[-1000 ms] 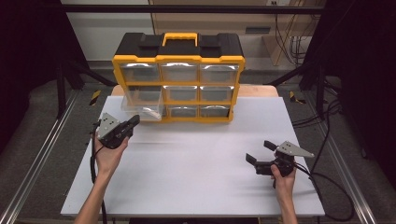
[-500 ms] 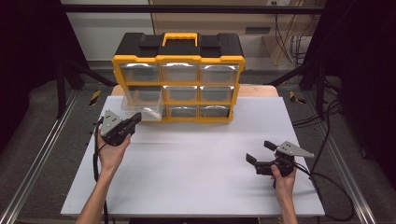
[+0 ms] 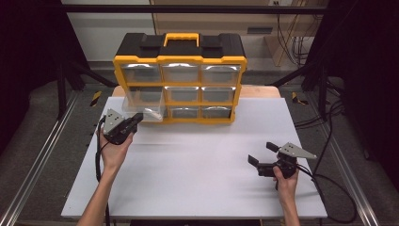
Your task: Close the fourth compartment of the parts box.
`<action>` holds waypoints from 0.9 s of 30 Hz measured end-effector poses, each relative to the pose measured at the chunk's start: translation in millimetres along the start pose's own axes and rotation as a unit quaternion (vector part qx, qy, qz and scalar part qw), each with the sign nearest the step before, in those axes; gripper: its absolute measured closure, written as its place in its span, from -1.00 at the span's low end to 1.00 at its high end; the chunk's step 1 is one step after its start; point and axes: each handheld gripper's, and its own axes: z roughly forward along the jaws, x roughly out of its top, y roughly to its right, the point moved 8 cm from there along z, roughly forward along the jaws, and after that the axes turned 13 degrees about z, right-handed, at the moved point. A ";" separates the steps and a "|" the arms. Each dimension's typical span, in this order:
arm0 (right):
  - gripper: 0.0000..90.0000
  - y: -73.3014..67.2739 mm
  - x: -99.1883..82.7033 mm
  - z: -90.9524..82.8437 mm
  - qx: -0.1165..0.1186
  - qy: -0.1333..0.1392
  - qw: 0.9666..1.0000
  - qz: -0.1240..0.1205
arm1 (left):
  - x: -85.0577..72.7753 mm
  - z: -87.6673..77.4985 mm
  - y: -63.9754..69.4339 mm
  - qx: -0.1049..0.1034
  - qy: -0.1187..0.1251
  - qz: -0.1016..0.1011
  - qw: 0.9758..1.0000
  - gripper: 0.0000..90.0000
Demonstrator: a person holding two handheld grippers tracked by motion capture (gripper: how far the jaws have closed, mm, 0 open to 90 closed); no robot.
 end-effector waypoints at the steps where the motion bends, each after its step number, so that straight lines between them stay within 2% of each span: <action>1: -0.99 0.0 0.0 0.0 0.000 0.000 1.000 0.000 | 0.0 0.3 -0.1 0.001 -0.001 0.001 1.000 1.00; 10: -0.99 0.1 0.5 -0.8 -0.001 0.001 1.000 0.000 | -0.6 5.7 0.3 0.003 -0.004 0.010 1.000 1.00; 27: -0.99 0.4 0.6 -1.3 -0.002 0.001 1.000 0.001 | 1.3 12.9 -4.4 0.007 -0.002 -0.001 1.000 1.00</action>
